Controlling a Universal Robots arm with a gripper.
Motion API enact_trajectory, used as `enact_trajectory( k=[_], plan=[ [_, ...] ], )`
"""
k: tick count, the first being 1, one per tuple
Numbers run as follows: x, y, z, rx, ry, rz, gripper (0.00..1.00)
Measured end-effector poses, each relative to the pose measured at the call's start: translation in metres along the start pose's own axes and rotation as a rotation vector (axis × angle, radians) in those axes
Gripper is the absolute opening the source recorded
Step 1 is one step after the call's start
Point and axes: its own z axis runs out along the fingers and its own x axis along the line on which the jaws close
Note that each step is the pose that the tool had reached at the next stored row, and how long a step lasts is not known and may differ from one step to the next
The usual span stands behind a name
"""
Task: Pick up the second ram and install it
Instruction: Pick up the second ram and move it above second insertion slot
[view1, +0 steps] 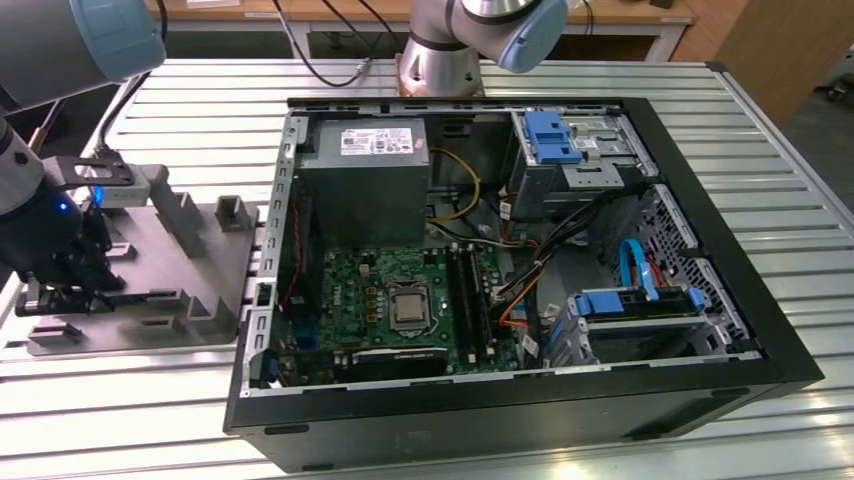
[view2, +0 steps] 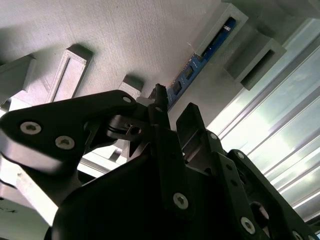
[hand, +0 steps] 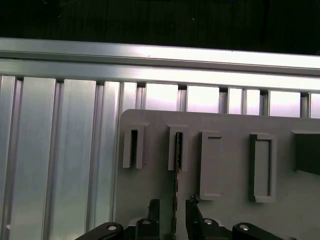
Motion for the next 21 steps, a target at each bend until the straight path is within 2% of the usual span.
enact_trajectory(
  k=[1, 2, 11, 12, 13, 21],
  plan=[
    [0.0000, 0.0000, 0.0000, 0.0000, 0.0001, 0.000, 0.34],
    [0.0000, 0.0000, 0.0000, 0.0000, 0.0000, 0.000, 0.27],
    [-0.0005, -0.0001, 0.0003, 0.0005, -0.0004, 0.000, 0.27],
    [-0.0012, 0.0000, 0.0002, 0.0004, -0.0048, 0.000, 0.27],
    [-0.0012, 0.0000, 0.0002, 0.0005, -0.0060, 0.000, 0.27],
    [-0.0012, 0.0000, -0.0013, 0.0002, -0.0060, 0.000, 0.27]
  ],
)
